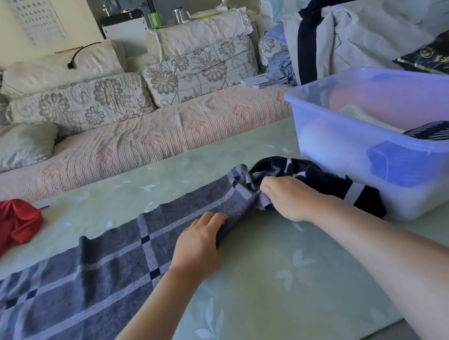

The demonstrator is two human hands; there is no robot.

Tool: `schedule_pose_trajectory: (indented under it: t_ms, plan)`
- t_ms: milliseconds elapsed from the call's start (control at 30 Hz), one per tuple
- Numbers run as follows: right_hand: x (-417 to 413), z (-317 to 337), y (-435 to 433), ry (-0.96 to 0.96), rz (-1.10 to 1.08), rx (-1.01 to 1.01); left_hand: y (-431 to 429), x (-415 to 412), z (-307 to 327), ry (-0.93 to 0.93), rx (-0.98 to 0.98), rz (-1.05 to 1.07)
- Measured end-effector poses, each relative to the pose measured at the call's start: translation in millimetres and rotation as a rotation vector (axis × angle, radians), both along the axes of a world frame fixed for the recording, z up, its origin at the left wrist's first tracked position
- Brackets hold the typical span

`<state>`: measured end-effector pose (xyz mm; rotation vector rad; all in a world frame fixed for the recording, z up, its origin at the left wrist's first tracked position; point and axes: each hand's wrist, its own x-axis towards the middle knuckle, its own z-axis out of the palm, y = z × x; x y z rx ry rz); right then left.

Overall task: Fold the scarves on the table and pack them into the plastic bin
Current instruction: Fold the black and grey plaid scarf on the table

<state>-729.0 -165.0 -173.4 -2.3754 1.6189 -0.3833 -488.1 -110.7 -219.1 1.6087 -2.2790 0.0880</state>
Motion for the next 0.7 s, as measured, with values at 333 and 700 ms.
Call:
schedule_pose_trajectory:
  t_ms: [333, 700]
  plan:
    - [7, 42, 28, 0.494, 0.019, 0.308, 24, -15, 37, 0.374, 0.639, -0.213]
    - [66, -14, 1, 0.265, 0.216, 0.002, -16, -19, 1, -0.202, 0.489, 0.23]
